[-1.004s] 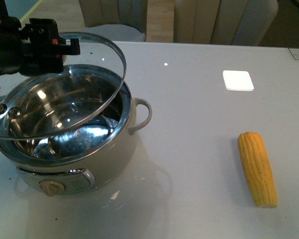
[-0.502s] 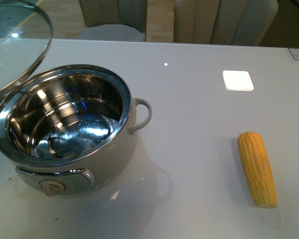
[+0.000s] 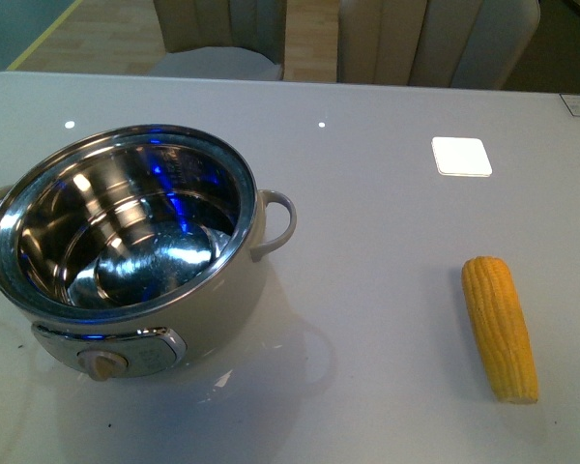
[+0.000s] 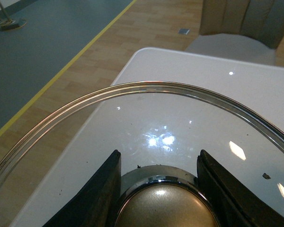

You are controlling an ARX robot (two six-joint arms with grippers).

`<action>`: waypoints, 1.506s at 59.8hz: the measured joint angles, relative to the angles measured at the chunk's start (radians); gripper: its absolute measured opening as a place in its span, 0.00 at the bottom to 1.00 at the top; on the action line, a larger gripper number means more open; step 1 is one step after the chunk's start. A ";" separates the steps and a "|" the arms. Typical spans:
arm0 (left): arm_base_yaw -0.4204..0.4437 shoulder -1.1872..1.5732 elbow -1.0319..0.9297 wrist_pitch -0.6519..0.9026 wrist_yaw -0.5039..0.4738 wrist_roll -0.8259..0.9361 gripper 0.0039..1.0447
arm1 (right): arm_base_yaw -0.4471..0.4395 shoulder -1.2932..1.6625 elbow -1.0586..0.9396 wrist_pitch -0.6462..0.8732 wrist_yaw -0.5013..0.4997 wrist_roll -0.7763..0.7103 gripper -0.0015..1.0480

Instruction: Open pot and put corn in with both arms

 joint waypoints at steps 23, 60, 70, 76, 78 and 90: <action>0.040 0.254 0.010 0.192 0.017 0.024 0.40 | 0.000 0.000 0.000 0.000 0.000 0.000 0.92; -0.021 0.595 0.241 0.275 0.002 -0.010 0.40 | 0.000 0.000 0.000 0.000 0.000 0.000 0.92; -0.026 0.646 0.293 0.276 0.000 -0.022 0.40 | 0.000 0.000 0.000 0.000 0.000 0.000 0.92; -0.026 0.676 0.325 0.275 -0.004 -0.033 0.40 | 0.000 0.000 0.000 0.000 0.000 0.000 0.92; -0.026 0.684 0.333 0.274 -0.005 -0.037 0.40 | 0.000 0.000 0.000 0.000 0.000 0.000 0.92; -0.028 0.729 0.367 0.274 -0.004 -0.052 0.40 | 0.000 0.000 0.000 0.000 0.000 0.000 0.92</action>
